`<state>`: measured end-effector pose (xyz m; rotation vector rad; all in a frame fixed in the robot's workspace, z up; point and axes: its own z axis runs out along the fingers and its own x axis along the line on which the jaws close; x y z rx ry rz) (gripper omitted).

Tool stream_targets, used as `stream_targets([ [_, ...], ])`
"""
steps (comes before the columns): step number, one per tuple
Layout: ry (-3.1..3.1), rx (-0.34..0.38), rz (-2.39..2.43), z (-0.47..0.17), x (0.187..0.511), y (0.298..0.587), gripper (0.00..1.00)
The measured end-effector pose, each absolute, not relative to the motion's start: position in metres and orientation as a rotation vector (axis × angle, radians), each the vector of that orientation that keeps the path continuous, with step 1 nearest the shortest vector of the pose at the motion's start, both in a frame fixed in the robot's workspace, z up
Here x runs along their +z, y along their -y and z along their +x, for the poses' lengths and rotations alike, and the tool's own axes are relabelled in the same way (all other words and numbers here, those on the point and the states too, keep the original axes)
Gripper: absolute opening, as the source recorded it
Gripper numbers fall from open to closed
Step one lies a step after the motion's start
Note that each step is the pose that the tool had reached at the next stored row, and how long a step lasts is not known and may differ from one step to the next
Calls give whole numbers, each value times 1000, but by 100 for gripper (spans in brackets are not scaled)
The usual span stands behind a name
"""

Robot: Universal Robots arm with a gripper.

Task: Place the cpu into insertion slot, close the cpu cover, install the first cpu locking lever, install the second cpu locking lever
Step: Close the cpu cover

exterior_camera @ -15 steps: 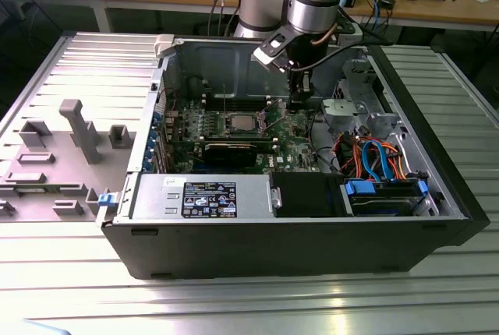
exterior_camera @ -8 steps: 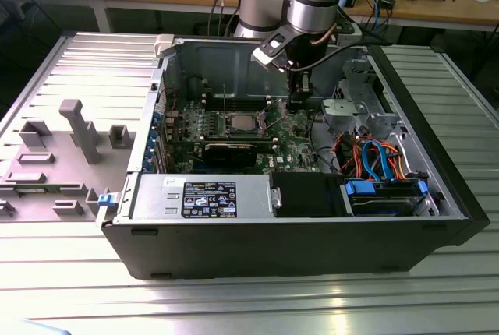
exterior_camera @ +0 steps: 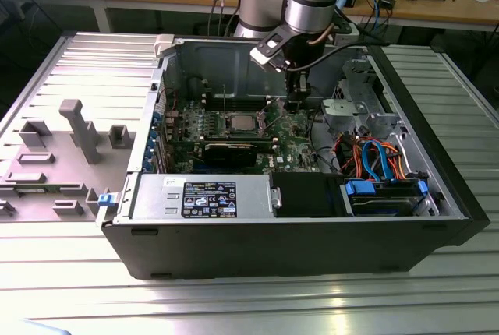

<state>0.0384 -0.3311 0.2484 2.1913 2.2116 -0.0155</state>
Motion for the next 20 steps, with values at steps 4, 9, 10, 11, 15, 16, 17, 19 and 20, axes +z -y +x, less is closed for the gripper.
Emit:
stream_targets([
  [4, -2212, -16, 2191, 36, 248, 331, 11],
  [9, -2212, -15, 2191, 32, 248, 331, 11],
  [10, -2212, -16, 2191, 32, 248, 331, 11],
  [11, -2212, -16, 2191, 31, 248, 331, 11],
  [15, -2211, -16, 2191, 29, 248, 331, 11],
  [16, -2212, -16, 2191, 29, 248, 331, 11],
  [17, -2212, -16, 2191, 29, 248, 331, 11],
  [19, -2212, -15, 2191, 28, 248, 331, 11],
  [20, -2212, -16, 2191, 27, 248, 331, 11],
])
